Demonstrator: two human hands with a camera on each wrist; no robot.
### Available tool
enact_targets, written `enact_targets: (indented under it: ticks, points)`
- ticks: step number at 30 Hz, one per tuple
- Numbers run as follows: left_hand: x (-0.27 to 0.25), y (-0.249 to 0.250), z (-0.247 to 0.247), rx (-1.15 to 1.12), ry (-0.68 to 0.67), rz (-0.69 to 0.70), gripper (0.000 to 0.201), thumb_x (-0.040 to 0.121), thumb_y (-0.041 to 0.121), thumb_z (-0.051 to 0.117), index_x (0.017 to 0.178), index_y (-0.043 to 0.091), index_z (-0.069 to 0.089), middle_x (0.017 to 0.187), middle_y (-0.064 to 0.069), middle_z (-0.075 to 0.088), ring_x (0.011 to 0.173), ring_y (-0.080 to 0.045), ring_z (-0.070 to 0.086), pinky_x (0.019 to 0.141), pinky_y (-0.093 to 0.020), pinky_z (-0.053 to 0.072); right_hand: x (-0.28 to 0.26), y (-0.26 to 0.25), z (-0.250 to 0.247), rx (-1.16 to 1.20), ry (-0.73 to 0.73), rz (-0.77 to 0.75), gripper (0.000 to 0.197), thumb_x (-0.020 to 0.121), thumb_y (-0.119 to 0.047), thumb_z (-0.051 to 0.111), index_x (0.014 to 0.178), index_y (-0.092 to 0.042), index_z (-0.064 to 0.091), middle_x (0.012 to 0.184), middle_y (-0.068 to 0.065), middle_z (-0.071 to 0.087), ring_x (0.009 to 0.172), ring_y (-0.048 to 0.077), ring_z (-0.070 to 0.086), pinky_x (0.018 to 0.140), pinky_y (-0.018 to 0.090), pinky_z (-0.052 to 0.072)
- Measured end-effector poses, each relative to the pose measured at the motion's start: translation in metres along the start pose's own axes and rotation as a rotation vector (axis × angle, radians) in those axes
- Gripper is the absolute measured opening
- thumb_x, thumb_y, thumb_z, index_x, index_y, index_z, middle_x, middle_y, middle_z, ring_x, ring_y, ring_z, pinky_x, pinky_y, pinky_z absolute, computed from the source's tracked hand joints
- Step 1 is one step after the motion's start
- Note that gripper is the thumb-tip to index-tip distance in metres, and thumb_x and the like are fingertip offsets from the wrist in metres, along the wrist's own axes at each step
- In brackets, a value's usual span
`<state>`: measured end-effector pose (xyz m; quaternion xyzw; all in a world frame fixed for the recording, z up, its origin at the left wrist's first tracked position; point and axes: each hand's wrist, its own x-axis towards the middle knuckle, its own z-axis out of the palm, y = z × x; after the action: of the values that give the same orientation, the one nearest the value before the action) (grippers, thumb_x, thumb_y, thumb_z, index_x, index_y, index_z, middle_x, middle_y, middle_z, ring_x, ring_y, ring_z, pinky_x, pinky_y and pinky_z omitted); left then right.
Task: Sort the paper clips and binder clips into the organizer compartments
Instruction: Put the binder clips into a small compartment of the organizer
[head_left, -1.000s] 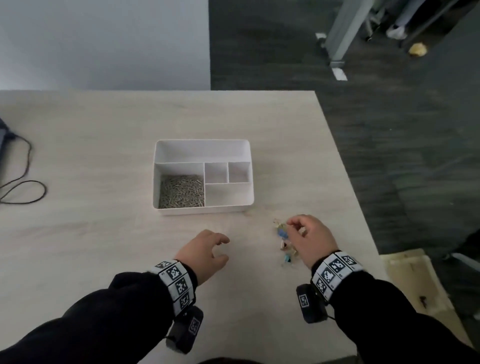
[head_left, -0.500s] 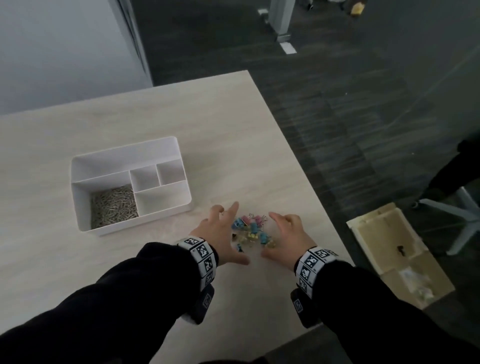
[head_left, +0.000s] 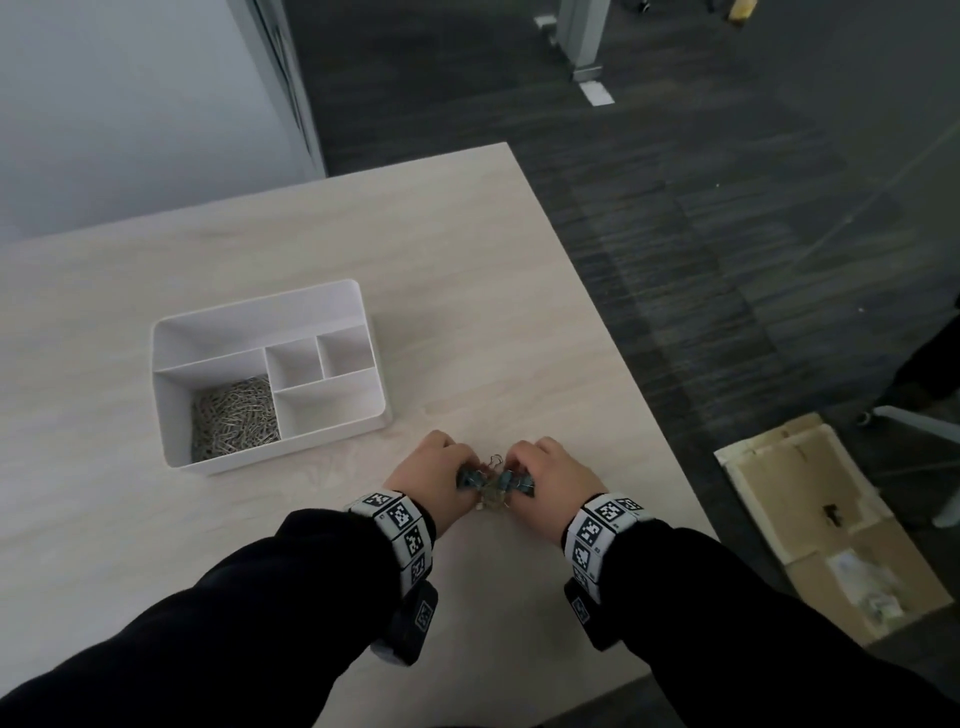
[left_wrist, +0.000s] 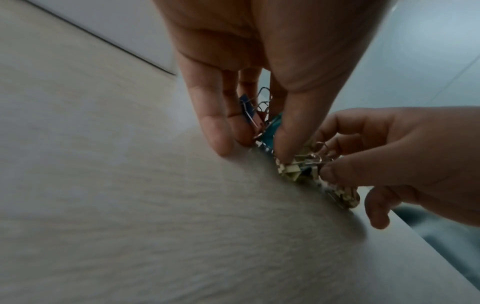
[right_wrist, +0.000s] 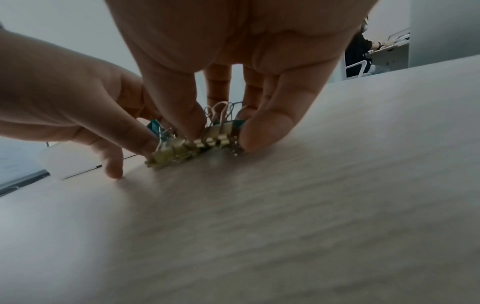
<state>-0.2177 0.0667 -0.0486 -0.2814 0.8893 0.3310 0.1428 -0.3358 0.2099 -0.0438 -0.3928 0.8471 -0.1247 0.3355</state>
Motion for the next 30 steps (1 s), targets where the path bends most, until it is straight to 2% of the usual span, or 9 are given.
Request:
enact_targets:
  ticks: [3,6,10,15,18,20,24,27,30]
  points:
    - [-0.001,-0.007,-0.003,-0.067,0.041,-0.01,0.029,0.074,0.027,0.072,0.103,0.026,0.069,0.103,0.002,0.054,0.094,-0.016,0.056,0.085,-0.022,0.043,-0.001,0.001,0.001,0.018,0.022,0.0,0.013,0.085,-0.031,0.06,0.097,-0.03,0.055,0.103,-0.003,0.05,0.081,0.023,0.059,0.075,0.037,0.053]
    - [-0.004,-0.017,-0.008,-0.114,0.09,-0.023,0.027,0.074,0.026,0.072,0.101,0.027,0.07,0.097,0.004,0.057,0.091,-0.013,0.055,0.084,-0.022,0.043,-0.001,0.003,0.001,0.084,0.062,0.04,0.004,0.085,-0.028,0.061,0.086,-0.028,0.057,0.097,-0.007,0.049,0.078,0.017,0.058,0.076,0.035,0.053]
    - [-0.014,-0.027,-0.018,-0.206,0.116,-0.061,0.026,0.074,0.024,0.073,0.1,0.03,0.07,0.098,0.006,0.059,0.087,-0.009,0.058,0.082,-0.02,0.047,0.004,0.002,-0.003,0.199,0.095,0.064,0.007,0.083,-0.019,0.065,0.08,-0.022,0.06,0.092,-0.005,0.052,0.079,0.013,0.055,0.068,0.018,0.043]
    - [-0.028,-0.038,-0.041,-0.353,0.182,-0.051,0.027,0.072,0.021,0.077,0.092,0.036,0.066,0.094,0.009,0.062,0.079,-0.004,0.062,0.076,-0.016,0.049,0.016,-0.018,-0.011,0.315,0.158,0.012,0.014,0.08,-0.018,0.065,0.071,-0.024,0.057,0.086,-0.005,0.056,0.077,0.013,0.056,0.075,0.028,0.048]
    - [-0.037,-0.05,-0.062,-0.404,0.262,-0.039,0.029,0.073,0.015,0.078,0.091,0.033,0.065,0.093,0.007,0.062,0.077,-0.002,0.063,0.072,-0.009,0.047,0.027,-0.047,-0.018,0.377,0.185,-0.026,0.018,0.082,-0.025,0.069,0.069,-0.025,0.056,0.087,-0.005,0.059,0.078,0.012,0.061,0.07,0.025,0.051]
    - [-0.041,-0.063,-0.077,-0.422,0.324,-0.043,0.031,0.072,0.013,0.079,0.089,0.035,0.064,0.092,0.006,0.063,0.076,-0.004,0.064,0.073,-0.012,0.049,0.038,-0.071,-0.022,0.416,0.192,-0.061,0.02,0.08,-0.027,0.072,0.069,-0.024,0.057,0.087,-0.004,0.06,0.074,0.009,0.06,0.068,0.022,0.049]
    - [-0.042,-0.091,-0.105,-0.369,0.424,-0.112,0.027,0.072,0.018,0.078,0.092,0.03,0.066,0.091,0.007,0.063,0.084,-0.014,0.064,0.082,-0.03,0.053,0.06,-0.121,-0.023,0.478,0.196,-0.113,0.02,0.078,-0.03,0.075,0.071,-0.022,0.058,0.091,-0.002,0.059,0.075,0.012,0.057,0.07,0.024,0.047]
    - [-0.036,-0.102,-0.12,-0.256,0.426,-0.155,0.025,0.075,0.022,0.075,0.099,0.025,0.067,0.095,0.006,0.057,0.089,-0.013,0.057,0.084,-0.026,0.046,0.076,-0.151,-0.021,0.428,0.193,-0.153,0.019,0.081,-0.03,0.073,0.076,-0.018,0.06,0.095,-0.005,0.057,0.084,0.009,0.056,0.074,0.017,0.043]
    - [-0.029,-0.104,-0.126,-0.2,0.405,-0.164,0.025,0.077,0.023,0.072,0.101,0.024,0.067,0.096,0.005,0.054,0.088,-0.013,0.054,0.08,-0.021,0.039,0.092,-0.169,-0.014,0.34,0.22,-0.179,0.013,0.084,-0.026,0.07,0.077,-0.019,0.061,0.095,-0.003,0.055,0.083,0.012,0.057,0.074,0.024,0.045]
